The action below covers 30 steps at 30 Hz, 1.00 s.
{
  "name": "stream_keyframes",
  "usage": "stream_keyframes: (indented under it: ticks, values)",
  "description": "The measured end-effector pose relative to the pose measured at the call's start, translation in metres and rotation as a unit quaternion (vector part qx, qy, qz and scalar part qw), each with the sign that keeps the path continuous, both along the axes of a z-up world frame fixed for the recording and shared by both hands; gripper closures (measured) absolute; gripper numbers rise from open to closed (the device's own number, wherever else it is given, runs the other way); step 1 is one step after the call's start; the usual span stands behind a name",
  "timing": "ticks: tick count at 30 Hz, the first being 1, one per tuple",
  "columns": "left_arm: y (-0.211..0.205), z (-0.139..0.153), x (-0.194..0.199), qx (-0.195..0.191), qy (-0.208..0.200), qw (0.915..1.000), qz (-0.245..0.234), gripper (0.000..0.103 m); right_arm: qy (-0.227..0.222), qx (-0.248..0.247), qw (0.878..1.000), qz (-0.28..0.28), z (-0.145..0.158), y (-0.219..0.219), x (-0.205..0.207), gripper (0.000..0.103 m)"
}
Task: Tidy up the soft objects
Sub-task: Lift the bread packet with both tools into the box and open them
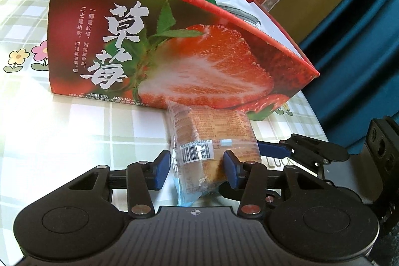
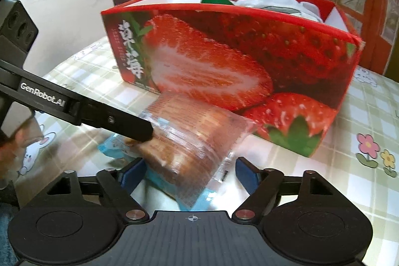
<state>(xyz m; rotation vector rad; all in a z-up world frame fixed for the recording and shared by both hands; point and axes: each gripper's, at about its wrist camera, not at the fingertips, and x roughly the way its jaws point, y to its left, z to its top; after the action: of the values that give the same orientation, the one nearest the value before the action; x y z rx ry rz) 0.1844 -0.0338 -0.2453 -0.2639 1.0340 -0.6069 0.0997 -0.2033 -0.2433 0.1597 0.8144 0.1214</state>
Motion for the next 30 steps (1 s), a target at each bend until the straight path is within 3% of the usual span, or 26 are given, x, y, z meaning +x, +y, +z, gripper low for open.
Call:
stream_keyframes:
  ticks: [5, 12, 23, 30]
  values:
    - [0.004, 0.007, -0.005, -0.001, -0.004, 1.0000, -0.003, 0.058, -0.011, -0.011, 1.000, 0.011, 0.007, 0.014, -0.002, 0.044]
    - [0.014, 0.032, -0.017, -0.018, -0.026, 0.9993, -0.018, 0.060, -0.028, -0.018, 0.999, 0.019, 0.027, 0.026, -0.011, 0.046]
    - [0.018, 0.128, -0.011, -0.031, -0.135, 0.9893, -0.046, 0.060, -0.109, -0.029, 0.993, 0.027, 0.113, 0.018, -0.008, 0.046]
    - [0.012, 0.165, 0.014, -0.023, -0.177, 0.9835, -0.025, 0.060, -0.151, -0.043, 0.987, 0.032, 0.154, 0.002, 0.026, 0.046]
